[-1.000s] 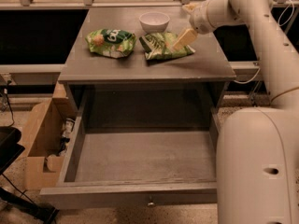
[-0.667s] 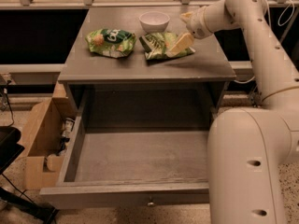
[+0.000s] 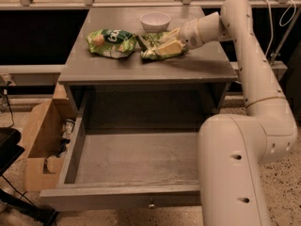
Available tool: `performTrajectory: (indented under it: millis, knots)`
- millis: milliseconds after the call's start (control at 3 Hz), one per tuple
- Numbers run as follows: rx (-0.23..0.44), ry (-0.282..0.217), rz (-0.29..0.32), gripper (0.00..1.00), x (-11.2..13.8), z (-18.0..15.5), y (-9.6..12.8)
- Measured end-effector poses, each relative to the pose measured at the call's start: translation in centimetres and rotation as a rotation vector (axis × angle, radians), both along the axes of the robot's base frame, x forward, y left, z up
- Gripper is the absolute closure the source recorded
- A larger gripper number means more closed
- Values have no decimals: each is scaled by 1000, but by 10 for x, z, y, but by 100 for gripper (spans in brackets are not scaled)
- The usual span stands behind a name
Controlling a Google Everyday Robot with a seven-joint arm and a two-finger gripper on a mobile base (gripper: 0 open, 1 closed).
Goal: Place green jalapeno chip bag into top drawer
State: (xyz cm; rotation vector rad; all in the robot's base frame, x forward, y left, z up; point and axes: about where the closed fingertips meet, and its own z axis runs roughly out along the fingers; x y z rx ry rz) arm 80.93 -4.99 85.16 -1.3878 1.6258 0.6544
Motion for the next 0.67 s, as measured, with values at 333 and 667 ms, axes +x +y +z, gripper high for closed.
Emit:
performTrajectory:
  millis: [333, 667]
  knots:
    - [57, 58, 51, 79, -5, -16, 15]
    - [59, 59, 53, 99, -5, -17, 16]
